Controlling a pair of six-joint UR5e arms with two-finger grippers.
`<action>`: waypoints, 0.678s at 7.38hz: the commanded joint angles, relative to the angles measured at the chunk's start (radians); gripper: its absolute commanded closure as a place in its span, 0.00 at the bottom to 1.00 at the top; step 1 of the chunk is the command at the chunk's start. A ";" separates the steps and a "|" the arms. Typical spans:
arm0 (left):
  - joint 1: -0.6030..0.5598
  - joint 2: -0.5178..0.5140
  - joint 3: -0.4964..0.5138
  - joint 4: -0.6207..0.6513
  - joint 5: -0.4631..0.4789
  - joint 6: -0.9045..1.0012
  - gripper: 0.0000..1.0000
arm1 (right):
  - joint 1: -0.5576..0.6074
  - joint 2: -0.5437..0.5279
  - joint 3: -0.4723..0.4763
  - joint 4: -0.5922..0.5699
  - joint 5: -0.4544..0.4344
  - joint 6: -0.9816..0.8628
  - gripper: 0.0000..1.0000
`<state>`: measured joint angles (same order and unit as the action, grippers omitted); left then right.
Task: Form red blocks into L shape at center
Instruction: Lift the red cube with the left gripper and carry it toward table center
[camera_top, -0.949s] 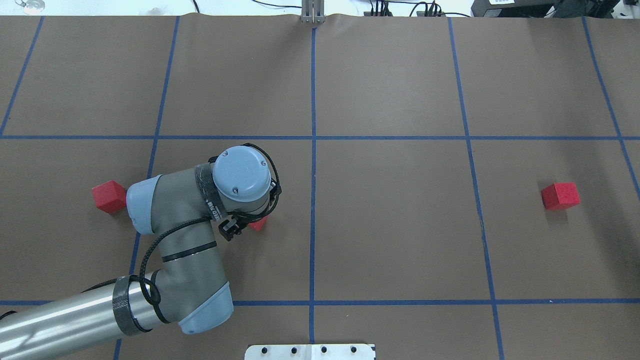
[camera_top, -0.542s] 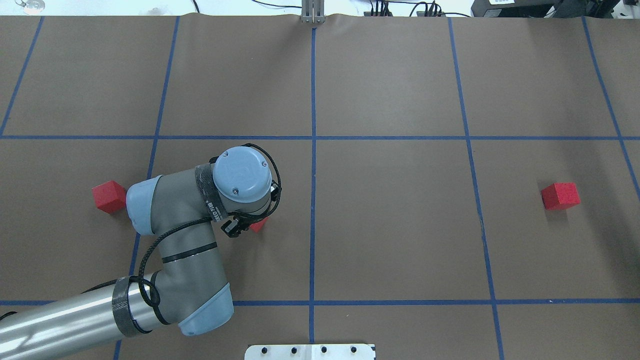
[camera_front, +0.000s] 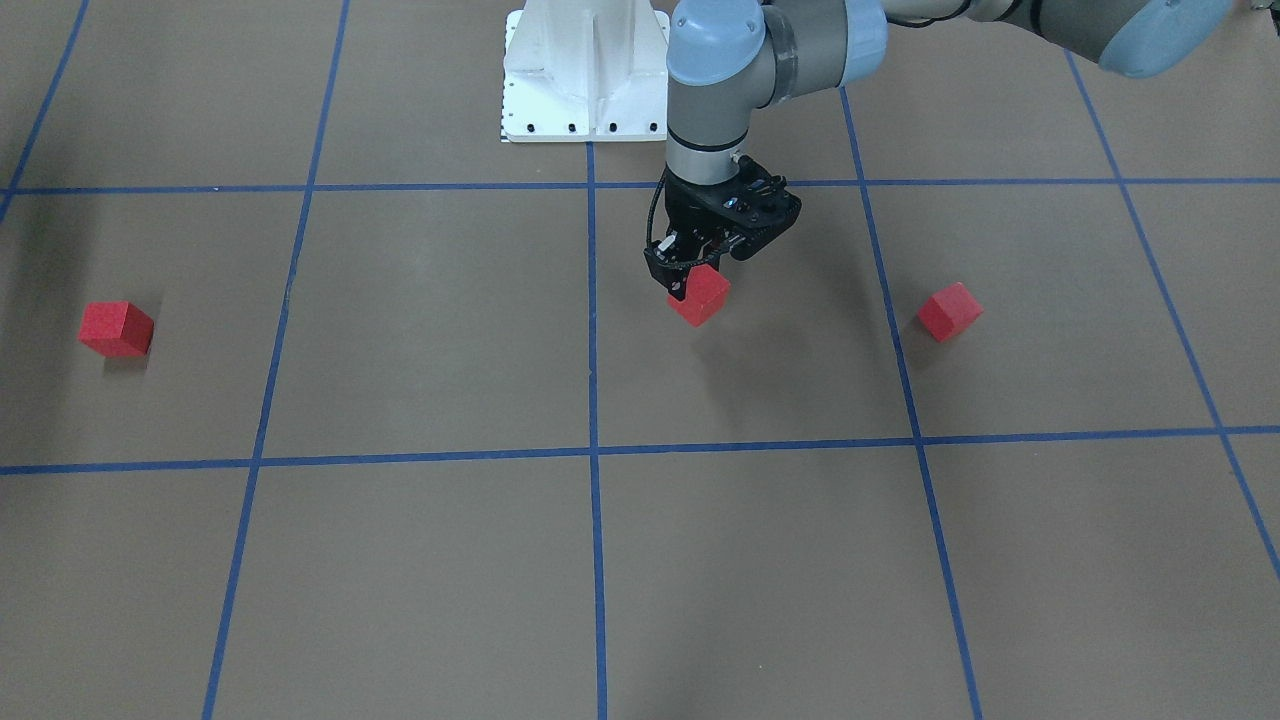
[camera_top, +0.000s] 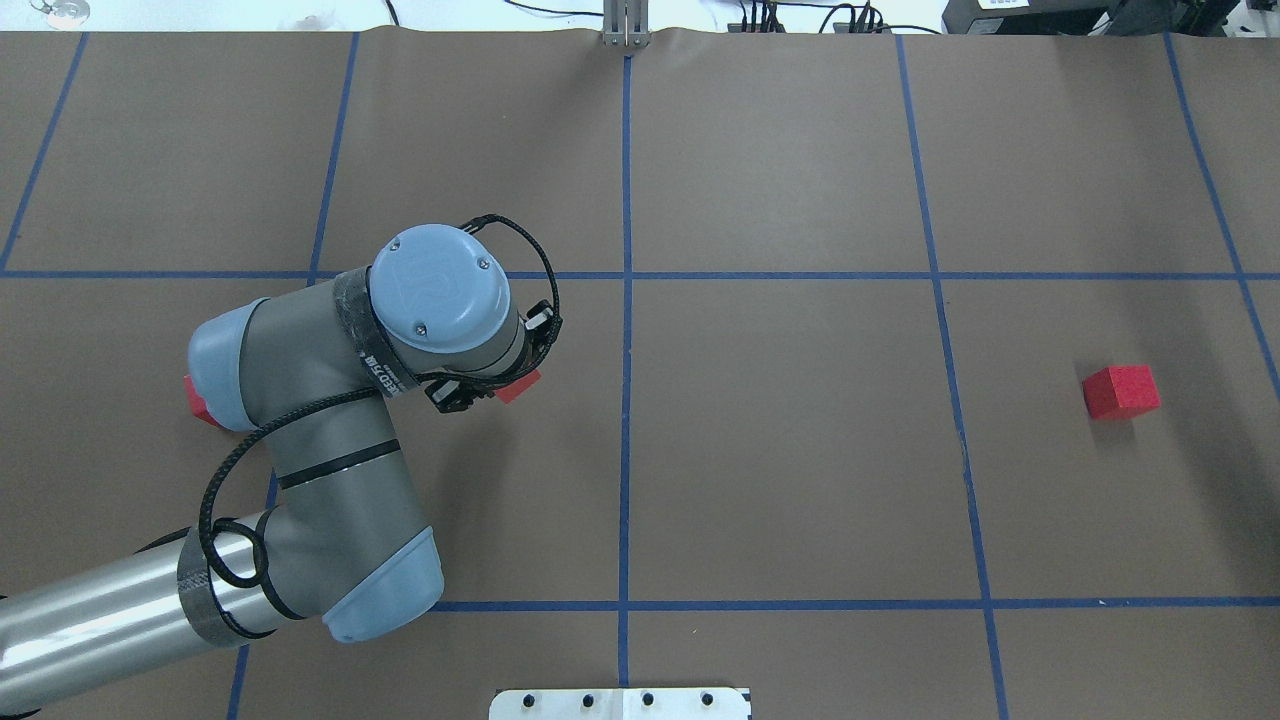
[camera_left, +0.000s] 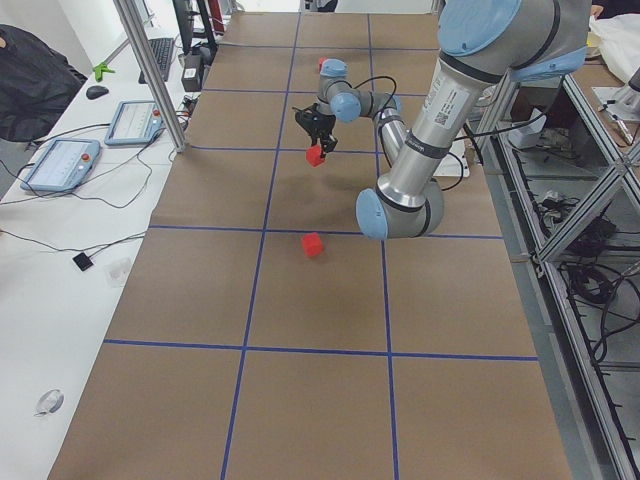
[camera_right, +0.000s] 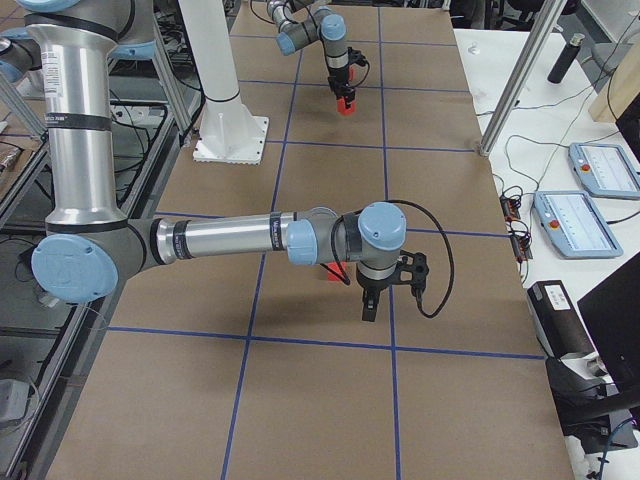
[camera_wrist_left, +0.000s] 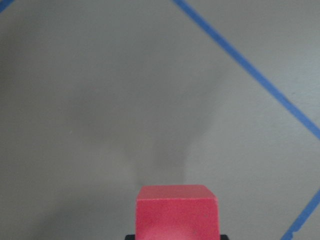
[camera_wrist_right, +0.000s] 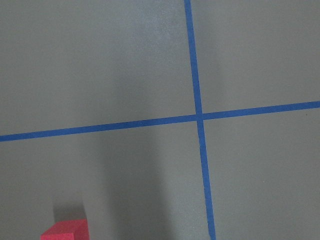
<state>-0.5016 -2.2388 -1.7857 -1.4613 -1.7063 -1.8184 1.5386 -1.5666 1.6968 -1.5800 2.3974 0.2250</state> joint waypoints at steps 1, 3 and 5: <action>-0.002 -0.040 0.023 -0.011 0.047 0.305 1.00 | 0.000 0.000 0.004 0.000 0.003 0.002 0.01; 0.000 -0.181 0.192 -0.042 0.047 0.437 1.00 | 0.000 0.000 0.004 0.000 0.005 0.002 0.01; 0.003 -0.271 0.409 -0.179 0.047 0.525 1.00 | 0.000 0.000 0.003 0.000 0.005 0.002 0.01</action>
<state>-0.4997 -2.4599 -1.4979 -1.5589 -1.6600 -1.3574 1.5386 -1.5662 1.7004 -1.5800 2.4021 0.2270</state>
